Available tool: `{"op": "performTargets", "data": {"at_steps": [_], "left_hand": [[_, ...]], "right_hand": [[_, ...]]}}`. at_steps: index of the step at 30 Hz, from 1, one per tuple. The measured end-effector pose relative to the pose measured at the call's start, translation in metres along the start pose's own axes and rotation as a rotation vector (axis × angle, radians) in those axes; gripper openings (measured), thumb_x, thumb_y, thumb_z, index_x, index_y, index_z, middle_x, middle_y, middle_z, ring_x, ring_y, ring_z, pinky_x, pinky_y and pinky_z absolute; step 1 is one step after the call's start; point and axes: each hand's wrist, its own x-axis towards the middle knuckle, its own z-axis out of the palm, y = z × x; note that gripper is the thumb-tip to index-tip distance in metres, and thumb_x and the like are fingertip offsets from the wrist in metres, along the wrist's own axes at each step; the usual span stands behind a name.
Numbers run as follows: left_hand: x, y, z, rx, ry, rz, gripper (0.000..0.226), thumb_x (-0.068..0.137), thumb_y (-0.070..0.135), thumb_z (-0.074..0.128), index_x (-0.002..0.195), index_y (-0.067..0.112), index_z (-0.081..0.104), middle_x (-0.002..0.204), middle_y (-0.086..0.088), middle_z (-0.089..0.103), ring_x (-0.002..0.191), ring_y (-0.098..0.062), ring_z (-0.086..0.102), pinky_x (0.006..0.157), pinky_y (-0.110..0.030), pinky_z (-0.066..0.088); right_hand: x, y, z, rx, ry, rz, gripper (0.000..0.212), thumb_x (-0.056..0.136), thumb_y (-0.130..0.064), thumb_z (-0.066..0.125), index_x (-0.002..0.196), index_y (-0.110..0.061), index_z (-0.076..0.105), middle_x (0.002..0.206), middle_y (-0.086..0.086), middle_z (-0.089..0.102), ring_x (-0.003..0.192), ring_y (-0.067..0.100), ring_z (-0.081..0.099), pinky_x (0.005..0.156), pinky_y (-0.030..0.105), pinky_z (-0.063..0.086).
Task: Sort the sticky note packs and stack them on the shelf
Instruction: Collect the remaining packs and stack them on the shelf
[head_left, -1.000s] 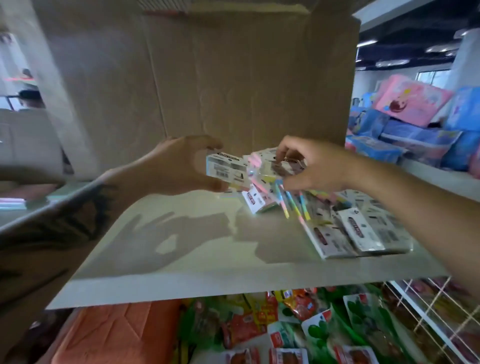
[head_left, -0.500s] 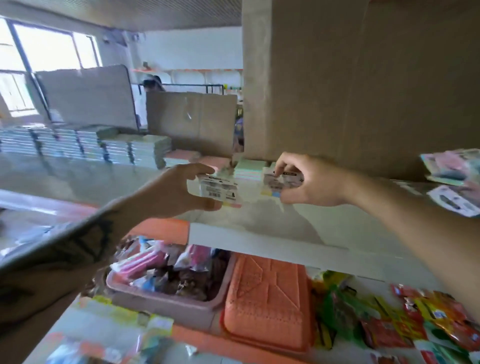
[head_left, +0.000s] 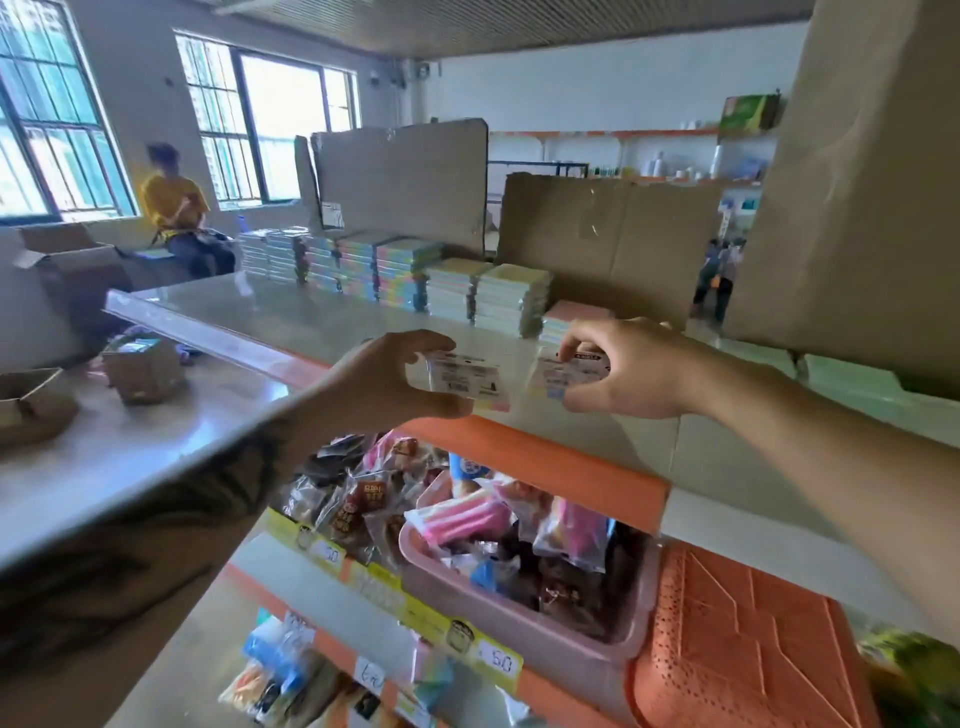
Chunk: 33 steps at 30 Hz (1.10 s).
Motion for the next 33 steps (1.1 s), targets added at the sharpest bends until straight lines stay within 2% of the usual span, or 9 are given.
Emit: {"op": "performTargets", "data": {"at_steps": [4,9,14,17,21,23,27,30,33], "left_hand": [[0.016,-0.037,-0.020,0.023,0.017,-0.010,0.090,0.058,0.070,0.084,0.138,0.044,0.055,0.122,0.020,0.058,0.120,-0.010,0.056,0.098,-0.038,0.045],[0.053,-0.084,-0.046,0.016,0.012,-0.004,0.081,0.069,0.049,0.088,0.142,0.035,0.055,0.122,0.017,0.056,0.117,-0.009,0.053,0.091,-0.031,0.039],[0.093,-0.128,-0.061,0.049,-0.070,-0.012,0.083,0.067,0.053,0.087,0.141,0.037,0.054,0.122,0.019,0.058,0.117,-0.008,0.054,0.092,-0.030,0.042],[0.111,-0.152,-0.066,0.060,-0.130,-0.020,0.087,0.065,0.058,0.085,0.143,0.039,0.052,0.126,0.020,0.057,0.121,-0.007,0.053,0.097,-0.030,0.042],[0.128,-0.183,-0.073,0.085,-0.183,-0.035,0.100,0.048,0.081,0.081,0.138,0.044,0.057,0.132,0.018,0.060,0.121,-0.007,0.056,0.107,-0.035,0.046],[0.132,-0.192,-0.073,0.067,-0.199,-0.022,0.101,0.042,0.082,0.073,0.135,0.044,0.059,0.129,0.019,0.061,0.118,-0.008,0.058,0.106,-0.034,0.046],[0.136,-0.203,-0.077,0.084,-0.238,0.041,0.101,0.046,0.084,0.067,0.138,0.043,0.057,0.132,0.020,0.060,0.117,-0.007,0.057,0.099,-0.030,0.046],[0.143,-0.208,-0.079,0.029,-0.203,0.050,0.089,0.050,0.084,0.064,0.131,0.046,0.062,0.129,0.022,0.062,0.115,-0.006,0.059,0.103,-0.036,0.049],[0.152,-0.217,-0.081,-0.213,-0.184,0.113,0.063,0.061,0.083,0.066,0.107,0.041,0.075,0.111,0.014,0.074,0.106,-0.011,0.068,0.102,-0.046,0.051]], "right_hand": [[0.050,-0.026,0.010,-0.039,-0.022,-0.033,0.066,0.050,-0.081,0.054,0.108,-0.050,0.053,0.127,-0.007,0.061,0.116,0.020,0.058,0.101,0.040,0.047],[0.110,-0.051,0.009,-0.001,-0.108,-0.059,0.049,0.073,-0.060,0.077,0.114,-0.042,0.059,0.125,-0.007,0.064,0.108,0.019,0.062,0.097,0.038,0.053],[0.165,-0.074,0.017,-0.001,-0.125,-0.098,0.054,0.068,-0.066,0.073,0.114,-0.044,0.057,0.123,-0.008,0.063,0.107,0.016,0.062,0.095,0.040,0.054],[0.191,-0.086,0.029,-0.026,-0.130,-0.124,0.047,0.078,-0.059,0.075,0.117,-0.040,0.057,0.122,-0.007,0.062,0.103,0.018,0.060,0.093,0.038,0.054],[0.214,-0.097,0.044,-0.066,-0.205,-0.134,0.042,0.084,-0.056,0.071,0.119,-0.037,0.056,0.126,-0.006,0.062,0.107,0.018,0.060,0.097,0.040,0.053],[0.219,-0.100,0.047,-0.065,-0.240,-0.135,0.042,0.084,-0.054,0.071,0.119,-0.037,0.056,0.124,-0.007,0.062,0.105,0.016,0.060,0.096,0.040,0.053],[0.225,-0.109,0.049,-0.093,-0.295,-0.107,0.048,0.081,-0.058,0.074,0.120,-0.040,0.053,0.124,-0.012,0.060,0.106,0.013,0.059,0.096,0.040,0.053],[0.226,-0.120,0.046,-0.070,-0.218,-0.096,0.060,0.074,-0.071,0.068,0.124,-0.042,0.053,0.130,-0.014,0.058,0.115,0.012,0.056,0.101,0.040,0.050],[0.225,-0.137,0.048,0.085,-0.001,-0.136,0.066,0.075,-0.076,0.068,0.131,-0.044,0.051,0.135,-0.018,0.056,0.121,0.006,0.053,0.102,0.035,0.048]]}}
